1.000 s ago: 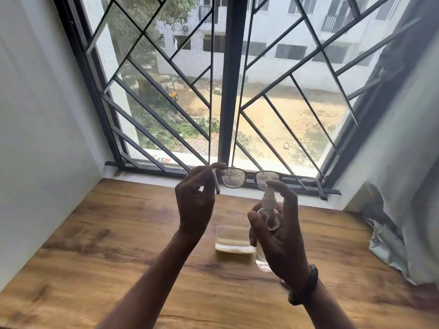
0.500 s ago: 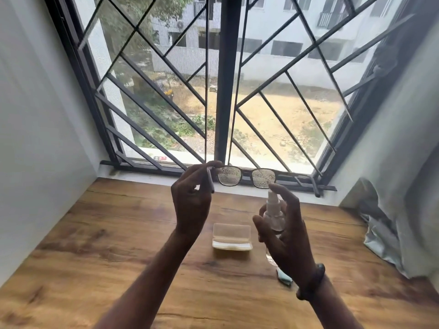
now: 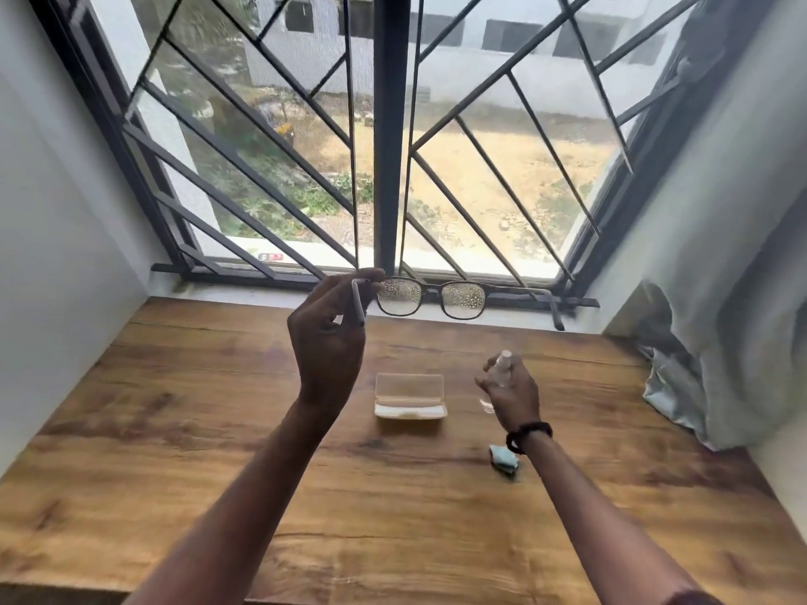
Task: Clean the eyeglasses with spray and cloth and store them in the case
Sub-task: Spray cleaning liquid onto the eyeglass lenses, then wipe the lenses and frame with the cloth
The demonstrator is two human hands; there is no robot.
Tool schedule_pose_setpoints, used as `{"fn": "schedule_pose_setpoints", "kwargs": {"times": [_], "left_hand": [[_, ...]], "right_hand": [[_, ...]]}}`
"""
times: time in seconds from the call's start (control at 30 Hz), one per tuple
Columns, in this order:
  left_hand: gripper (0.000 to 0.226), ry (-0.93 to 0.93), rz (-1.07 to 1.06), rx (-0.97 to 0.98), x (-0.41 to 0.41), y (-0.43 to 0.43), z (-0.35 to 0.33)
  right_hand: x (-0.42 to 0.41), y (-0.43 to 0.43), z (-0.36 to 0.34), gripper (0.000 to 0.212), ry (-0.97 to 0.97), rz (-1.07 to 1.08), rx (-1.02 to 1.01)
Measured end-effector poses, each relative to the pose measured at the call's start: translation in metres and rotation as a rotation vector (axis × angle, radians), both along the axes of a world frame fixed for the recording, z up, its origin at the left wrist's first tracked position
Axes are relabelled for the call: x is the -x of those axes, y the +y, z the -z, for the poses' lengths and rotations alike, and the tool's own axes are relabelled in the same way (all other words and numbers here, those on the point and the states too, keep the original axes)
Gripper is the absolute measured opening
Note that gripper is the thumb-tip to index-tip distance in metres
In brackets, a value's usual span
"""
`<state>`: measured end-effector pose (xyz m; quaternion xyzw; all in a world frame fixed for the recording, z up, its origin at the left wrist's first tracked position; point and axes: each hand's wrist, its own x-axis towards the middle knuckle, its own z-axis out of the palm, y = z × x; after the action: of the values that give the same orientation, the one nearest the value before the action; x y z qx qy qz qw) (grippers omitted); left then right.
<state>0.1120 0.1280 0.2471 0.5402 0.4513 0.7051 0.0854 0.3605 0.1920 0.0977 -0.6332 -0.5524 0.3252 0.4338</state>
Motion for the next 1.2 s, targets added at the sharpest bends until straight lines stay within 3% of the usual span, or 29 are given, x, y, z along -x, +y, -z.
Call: {"fn": "schedule_pose_setpoints", "kwargs": {"times": [0.13,0.37,0.67,0.8,0.9,1.0,1.1,1.2], "left_hand": [[0.035,0.013,-0.001,-0.002,-0.001,-0.002,0.002],[0.025,0.004,0.016,0.043,0.002,-0.001,0.011],[0.034,0.027,0.03,0.055,0.0,0.0,0.014],[0.035,0.047,0.008,0.059,0.0,0.001,0.015],[0.033,0.048,0.005,0.054,0.001,0.003,0.016],[0.022,0.028,0.008,0.043,0.003,0.005,0.019],[0.022,0.03,0.006,0.046,0.002,0.007,0.022],[0.021,0.034,0.01,0.053,0.0,0.01,0.024]], "right_hand": [[-0.003,0.002,0.03,0.025,-0.014,0.033,0.083],[0.001,-0.005,0.064,0.031,0.013,0.132,0.163],[-0.004,-0.01,0.077,0.033,0.021,0.141,0.229],[-0.009,-0.011,0.074,0.053,-0.034,0.074,0.217],[-0.02,-0.017,0.074,0.077,0.034,0.078,0.189],[-0.036,-0.034,0.08,0.079,0.037,0.162,0.166],[-0.05,-0.055,0.091,0.058,-0.142,0.199,0.15],[-0.057,-0.064,0.107,0.041,-0.478,0.014,0.162]]}}
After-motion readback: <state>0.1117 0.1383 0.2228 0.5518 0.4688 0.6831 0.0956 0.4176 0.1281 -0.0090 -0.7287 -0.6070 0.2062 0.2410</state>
